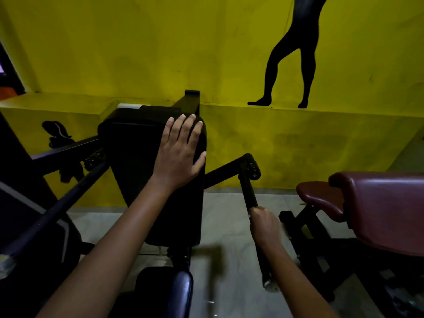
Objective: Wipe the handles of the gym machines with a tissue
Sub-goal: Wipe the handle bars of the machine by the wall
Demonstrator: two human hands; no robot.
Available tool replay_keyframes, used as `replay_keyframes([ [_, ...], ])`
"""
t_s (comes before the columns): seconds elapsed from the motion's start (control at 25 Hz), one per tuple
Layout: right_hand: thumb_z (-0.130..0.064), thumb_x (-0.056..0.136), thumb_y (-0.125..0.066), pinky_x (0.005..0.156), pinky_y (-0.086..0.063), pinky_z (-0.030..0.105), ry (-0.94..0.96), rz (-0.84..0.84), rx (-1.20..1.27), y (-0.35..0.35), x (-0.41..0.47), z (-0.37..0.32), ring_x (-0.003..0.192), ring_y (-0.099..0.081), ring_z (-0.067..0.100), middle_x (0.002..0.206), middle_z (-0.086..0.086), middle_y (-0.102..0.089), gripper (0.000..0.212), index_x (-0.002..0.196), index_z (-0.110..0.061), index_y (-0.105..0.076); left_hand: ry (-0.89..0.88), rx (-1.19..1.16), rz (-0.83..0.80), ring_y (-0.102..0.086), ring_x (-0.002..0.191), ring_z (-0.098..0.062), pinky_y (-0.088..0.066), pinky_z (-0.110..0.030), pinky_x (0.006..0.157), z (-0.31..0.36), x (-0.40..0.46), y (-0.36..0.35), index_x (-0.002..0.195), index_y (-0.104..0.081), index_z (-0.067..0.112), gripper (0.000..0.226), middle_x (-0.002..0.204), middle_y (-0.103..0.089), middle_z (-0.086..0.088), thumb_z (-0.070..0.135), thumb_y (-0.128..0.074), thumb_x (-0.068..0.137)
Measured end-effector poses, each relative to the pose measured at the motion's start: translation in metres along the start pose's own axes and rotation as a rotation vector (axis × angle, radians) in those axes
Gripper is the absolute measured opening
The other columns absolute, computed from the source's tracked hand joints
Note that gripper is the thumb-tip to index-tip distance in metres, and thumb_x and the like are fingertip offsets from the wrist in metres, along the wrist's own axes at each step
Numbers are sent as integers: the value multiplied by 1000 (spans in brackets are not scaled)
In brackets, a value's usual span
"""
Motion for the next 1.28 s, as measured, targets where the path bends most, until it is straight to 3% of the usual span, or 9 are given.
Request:
replay_keyframes([
  [0.68, 0, 90, -49, 58, -32, 32, 47, 26, -19, -26, 114, 0, 82, -61, 34, 89, 17, -63, 12, 93, -2, -61, 39, 13, 112, -33, 135, -31, -16, -44, 117, -3, 1, -4, 136, -40, 10, 62, 141, -46, -15, 43, -54, 86],
  [1.08, 8, 85, -51, 59, -44, 36, 19, 39, 50, -46, 167, 7, 78, -62, 33, 86, 15, -64, 16, 89, -3, -62, 48, 14, 165, -34, 134, -30, -20, -45, 115, -1, 2, -3, 134, -40, 11, 63, 140, -41, -11, 42, -57, 82],
  [1.16, 9, 85, -51, 55, -40, 34, 24, 50, 59, -48, 177, 6, 72, -60, 32, 79, 14, -61, 15, 78, -3, -57, 46, 17, 181, -35, 133, -30, -19, -45, 115, -1, 1, -3, 133, -40, 12, 63, 140, -39, -10, 43, -58, 81],
  [1.28, 9, 84, -51, 54, -30, 31, 47, 61, 61, -49, 192, 6, 60, -44, 25, 62, 7, -41, 41, 57, -13, -28, 35, 21, 205, -34, 132, -29, -19, -43, 115, -2, 2, -6, 131, -40, 13, 63, 139, -38, -8, 44, -58, 79],
])
Point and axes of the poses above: each hand's wrist, its own x-axis towards the middle knuckle, its own y-axis out of the back of the hand, z = x × y, the point moved 10 cm from there along x, towards the middle knuckle
